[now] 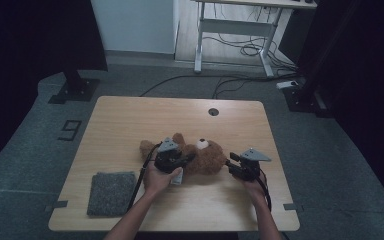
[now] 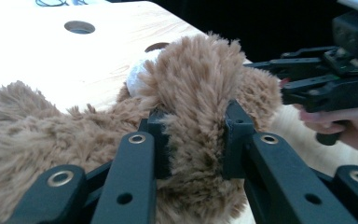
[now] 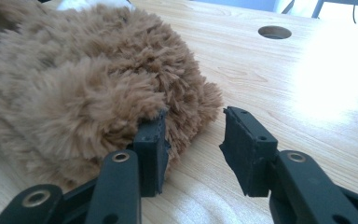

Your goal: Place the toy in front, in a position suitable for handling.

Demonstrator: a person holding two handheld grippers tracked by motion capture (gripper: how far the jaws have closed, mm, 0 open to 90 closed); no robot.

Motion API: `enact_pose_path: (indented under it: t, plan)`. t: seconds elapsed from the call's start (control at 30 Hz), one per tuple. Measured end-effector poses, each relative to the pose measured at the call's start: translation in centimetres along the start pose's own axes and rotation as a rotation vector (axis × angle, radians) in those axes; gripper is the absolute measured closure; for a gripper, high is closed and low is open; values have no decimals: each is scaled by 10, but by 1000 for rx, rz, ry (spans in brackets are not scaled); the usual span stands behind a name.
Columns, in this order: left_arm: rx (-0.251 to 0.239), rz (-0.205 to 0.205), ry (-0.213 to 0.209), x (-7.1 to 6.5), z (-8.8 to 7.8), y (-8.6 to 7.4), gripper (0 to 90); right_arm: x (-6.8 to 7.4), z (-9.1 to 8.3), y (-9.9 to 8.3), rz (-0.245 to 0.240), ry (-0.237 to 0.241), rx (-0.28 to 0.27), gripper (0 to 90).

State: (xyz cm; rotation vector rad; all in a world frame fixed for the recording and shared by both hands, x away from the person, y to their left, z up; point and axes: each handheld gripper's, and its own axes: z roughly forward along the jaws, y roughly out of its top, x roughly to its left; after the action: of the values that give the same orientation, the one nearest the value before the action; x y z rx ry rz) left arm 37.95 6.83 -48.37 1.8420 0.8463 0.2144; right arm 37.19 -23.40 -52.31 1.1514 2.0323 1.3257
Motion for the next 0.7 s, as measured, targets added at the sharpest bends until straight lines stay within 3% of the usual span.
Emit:
enact_pose_path:
  t: [0.13, 0.33, 0.43, 0.5, 0.53, 0.6, 0.67, 0.7]
  plan:
    - [11, 23, 10, 4, 7, 4, 705, -1, -3, -1, 0, -4, -11, 553]
    - [16, 12, -8, 8, 7, 9, 666, 0, -7, -2, -5, -2, -17, 512]
    - [5, 13, 11, 8, -2, 13, 610, 0, -11, 0, 1, -10, -28, 474]
    - [9, 24, 52, 6, -13, 18, 502, 0, -18, 3, 12, -9, -55, 433]
    - [9, 24, 52, 6, -13, 18, 472, 0, -18, 3, 12, -9, -55, 433]
    - [24, 55, 89, 2, -27, 22, 407, 3, -26, 8, 15, 7, -79, 386]
    - [24, 62, 94, 1, -33, 22, 372, 6, -28, 11, 11, 21, -87, 353]
    - [13, 68, 104, 0, -45, 22, 359, 8, -29, 13, 9, 29, -87, 339]
